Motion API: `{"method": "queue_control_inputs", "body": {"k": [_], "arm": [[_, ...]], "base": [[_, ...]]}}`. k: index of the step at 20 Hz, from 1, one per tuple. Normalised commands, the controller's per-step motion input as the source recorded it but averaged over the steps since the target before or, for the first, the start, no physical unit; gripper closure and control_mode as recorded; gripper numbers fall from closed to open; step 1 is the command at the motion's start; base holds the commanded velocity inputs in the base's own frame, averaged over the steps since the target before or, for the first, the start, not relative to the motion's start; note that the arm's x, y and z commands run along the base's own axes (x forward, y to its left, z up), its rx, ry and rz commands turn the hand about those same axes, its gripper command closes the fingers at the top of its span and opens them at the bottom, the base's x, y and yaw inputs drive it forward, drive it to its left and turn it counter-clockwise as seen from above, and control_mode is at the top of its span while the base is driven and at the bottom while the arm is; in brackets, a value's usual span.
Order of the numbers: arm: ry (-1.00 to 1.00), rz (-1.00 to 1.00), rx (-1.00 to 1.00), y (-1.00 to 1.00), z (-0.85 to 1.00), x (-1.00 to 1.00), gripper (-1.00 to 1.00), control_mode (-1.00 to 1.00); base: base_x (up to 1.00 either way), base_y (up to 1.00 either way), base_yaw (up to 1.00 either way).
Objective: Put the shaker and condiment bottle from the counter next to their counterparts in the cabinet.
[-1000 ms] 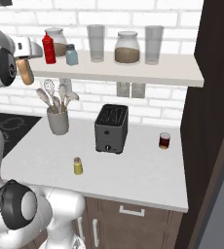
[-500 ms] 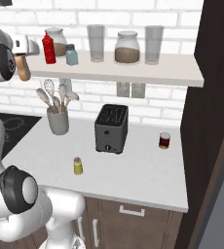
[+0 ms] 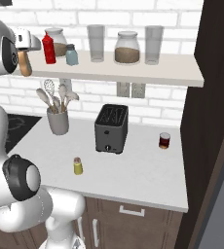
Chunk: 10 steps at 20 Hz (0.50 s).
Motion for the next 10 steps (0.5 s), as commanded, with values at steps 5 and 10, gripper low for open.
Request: {"method": "queue_control_inputs", "body": {"k": [5,10], "arm": [[0.04,-0.06,0.0,0.11,0.0,0.41,1.0,-1.0],[0.02,-0.07,0.0,0.12,0.0,0.33,1.0,-1.0]], "base": [[0.0,0.0,0.0],[0.0,0.0,0.0]]}}
